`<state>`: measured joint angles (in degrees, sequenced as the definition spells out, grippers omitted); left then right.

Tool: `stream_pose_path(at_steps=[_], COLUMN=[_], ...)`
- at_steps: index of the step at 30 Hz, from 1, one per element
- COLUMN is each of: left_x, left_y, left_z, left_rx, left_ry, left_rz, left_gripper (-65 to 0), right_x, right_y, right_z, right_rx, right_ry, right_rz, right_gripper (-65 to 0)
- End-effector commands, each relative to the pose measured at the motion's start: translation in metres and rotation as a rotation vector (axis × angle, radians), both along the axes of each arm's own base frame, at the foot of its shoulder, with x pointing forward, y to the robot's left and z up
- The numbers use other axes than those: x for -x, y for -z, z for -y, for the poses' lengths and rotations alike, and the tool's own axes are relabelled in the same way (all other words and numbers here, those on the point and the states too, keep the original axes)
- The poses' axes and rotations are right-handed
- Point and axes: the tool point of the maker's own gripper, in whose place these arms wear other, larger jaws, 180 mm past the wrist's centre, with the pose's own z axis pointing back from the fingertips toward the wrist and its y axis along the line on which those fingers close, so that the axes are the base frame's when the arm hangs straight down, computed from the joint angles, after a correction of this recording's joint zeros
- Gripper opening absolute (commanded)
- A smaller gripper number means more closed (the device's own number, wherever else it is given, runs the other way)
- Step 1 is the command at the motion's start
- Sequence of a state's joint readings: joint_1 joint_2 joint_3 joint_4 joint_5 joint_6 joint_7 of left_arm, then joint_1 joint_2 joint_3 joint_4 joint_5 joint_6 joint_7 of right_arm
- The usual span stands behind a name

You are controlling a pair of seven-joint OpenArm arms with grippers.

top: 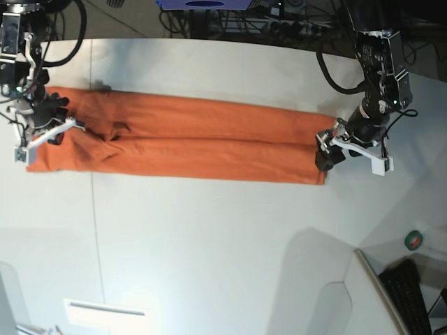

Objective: Layout the t-shirt on the table in an organized manner, then fold the t-shirt properly
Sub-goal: 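Adjust the left gripper's hold on the strip end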

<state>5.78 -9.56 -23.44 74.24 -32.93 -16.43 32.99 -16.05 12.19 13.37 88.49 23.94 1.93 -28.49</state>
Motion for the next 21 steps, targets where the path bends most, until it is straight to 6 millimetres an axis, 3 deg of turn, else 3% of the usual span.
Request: stream_pose_path(at_steps=[1,5,14,16,21], left_x=[-0.012,-0.021,-0.014,-0.011,-0.001], left_y=[-0.008,0.011,0.038,0.043,0.054], left_z=[-0.014,0.005,0.001,0.009,0.014], left_rx=[-0.003,0.004,0.026,0.025,0.025], left_ry=[-0.015,0.075,0.058,0.089,0.108], left_rz=[0.031,-0.035,-0.119,-0.138,-0.177], left_gripper=[-7.2,-7.2,-8.2,-15.0,-42.9], right_x=[-0.011,-0.007,-0.005,-0.005,-0.006], right_y=[-0.013,-0.010,-0.009,-0.010,-0.010], right_z=[0.005,0.005,0.004,0.005,0.005], right_rx=[0.013,0.013,0.011,0.012,0.012], right_ry=[-0.001,-0.001,-0.001,0.001,0.004], right_rz=[0.053,0.042,0.039,0.040,0.042], right_gripper=[-65.0,-65.0,-65.0,-65.0,-65.0])
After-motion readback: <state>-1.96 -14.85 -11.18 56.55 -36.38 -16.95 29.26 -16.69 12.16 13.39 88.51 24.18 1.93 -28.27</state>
